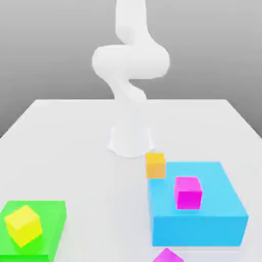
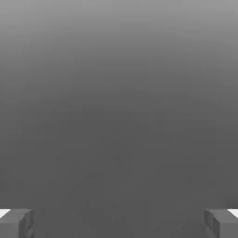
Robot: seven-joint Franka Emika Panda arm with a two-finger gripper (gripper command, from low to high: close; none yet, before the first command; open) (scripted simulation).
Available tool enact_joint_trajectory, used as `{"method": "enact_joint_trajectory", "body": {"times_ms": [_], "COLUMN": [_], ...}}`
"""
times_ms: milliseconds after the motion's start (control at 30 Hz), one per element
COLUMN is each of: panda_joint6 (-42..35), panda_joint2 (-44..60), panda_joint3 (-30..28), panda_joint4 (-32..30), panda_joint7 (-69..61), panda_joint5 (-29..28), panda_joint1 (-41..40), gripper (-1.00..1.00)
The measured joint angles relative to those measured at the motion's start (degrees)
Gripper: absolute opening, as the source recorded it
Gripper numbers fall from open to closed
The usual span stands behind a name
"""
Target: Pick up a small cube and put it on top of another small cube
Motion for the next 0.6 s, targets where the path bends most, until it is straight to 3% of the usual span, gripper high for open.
{"method": "enact_joint_trajectory", "body": {"times_ms": [333,600], "panda_joint6": [4.68,8.36], "panda_joint2": [21.16,37.84], "panda_joint3": [10.49,14.02], "panda_joint4": [0.51,0.91], "panda_joint7": [21.5,38.32], "panda_joint5": [-9.47,-16.82], "panda_joint1": [-8.56,-10.69], "gripper": [0.0,0.0]}}
